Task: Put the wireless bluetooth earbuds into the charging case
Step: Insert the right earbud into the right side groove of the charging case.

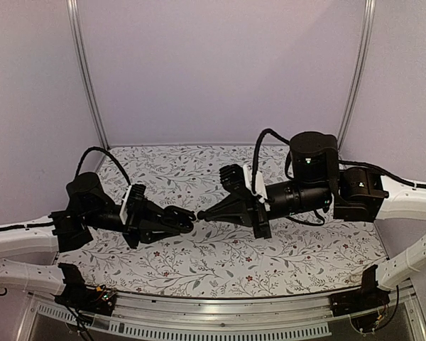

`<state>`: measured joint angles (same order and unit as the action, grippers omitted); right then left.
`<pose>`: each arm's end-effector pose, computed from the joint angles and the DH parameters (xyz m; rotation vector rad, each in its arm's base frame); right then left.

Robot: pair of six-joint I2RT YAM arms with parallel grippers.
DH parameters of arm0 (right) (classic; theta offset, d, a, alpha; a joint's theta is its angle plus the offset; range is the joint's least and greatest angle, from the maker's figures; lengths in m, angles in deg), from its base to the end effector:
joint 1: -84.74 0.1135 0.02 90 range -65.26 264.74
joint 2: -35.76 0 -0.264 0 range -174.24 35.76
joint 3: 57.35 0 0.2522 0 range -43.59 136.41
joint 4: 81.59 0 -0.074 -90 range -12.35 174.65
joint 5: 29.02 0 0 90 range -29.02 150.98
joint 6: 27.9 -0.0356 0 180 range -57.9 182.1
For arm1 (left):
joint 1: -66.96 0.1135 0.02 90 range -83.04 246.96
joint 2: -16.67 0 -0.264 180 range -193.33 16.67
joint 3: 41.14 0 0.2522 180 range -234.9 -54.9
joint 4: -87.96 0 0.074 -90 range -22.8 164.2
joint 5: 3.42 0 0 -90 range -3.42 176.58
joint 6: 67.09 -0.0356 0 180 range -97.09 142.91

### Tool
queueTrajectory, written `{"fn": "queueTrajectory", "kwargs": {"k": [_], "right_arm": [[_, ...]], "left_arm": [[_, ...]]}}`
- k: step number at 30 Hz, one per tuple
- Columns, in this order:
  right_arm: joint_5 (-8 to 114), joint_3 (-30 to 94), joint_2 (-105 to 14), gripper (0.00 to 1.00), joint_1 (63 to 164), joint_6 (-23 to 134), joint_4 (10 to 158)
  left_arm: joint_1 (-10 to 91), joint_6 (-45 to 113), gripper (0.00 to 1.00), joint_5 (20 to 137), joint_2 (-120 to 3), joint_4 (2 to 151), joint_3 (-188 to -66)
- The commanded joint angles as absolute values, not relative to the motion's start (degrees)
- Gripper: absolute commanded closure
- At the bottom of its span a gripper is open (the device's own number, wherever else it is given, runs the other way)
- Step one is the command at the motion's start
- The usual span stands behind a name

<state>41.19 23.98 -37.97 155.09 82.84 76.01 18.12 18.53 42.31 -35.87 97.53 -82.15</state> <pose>0.0895 0.2865 0.3728 -1.5326 1.1467 0.9133 0.1169 -0.1714 0.2692 1.2914 1.1600 -1.1990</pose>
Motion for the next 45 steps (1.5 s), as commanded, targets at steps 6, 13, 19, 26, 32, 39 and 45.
{"fn": "queueTrajectory", "kwargs": {"k": [6,13,19,26,32,39,45], "right_arm": [[47.6,30.4,-43.9,1.0,158.1,86.6,69.8],[52.4,32.8,-47.3,1.0,159.3,86.8,67.8],[54.7,33.8,-49.5,1.0,159.8,86.1,67.1],[57.4,33.9,-50.9,1.0,160.0,85.4,67.2],[57.3,34.4,-52.1,1.0,160.1,85.2,66.2],[56.6,34.1,-52.7,1.0,160.1,84.3,66.1],[57.5,35.9,-55.2,1.0,160.1,83.6,62.9]], "left_arm": [[19.0,20.5,1.0,39.7,-38.0,100.9,-84.0],[19.1,20.5,1.0,40.1,-38.3,101.0,-84.0],[19.3,20.3,1.0,40.6,-38.5,100.9,-83.9],[19.4,20.2,1.0,40.7,-37.9,100.8,-83.5],[19.5,20.2,1.0,40.6,-37.7,100.9,-83.4],[19.7,20.1,1.0,40.9,-37.0,101.3,-83.0],[19.8,19.9,1.0,41.1,-36.6,101.2,-82.8]]}}
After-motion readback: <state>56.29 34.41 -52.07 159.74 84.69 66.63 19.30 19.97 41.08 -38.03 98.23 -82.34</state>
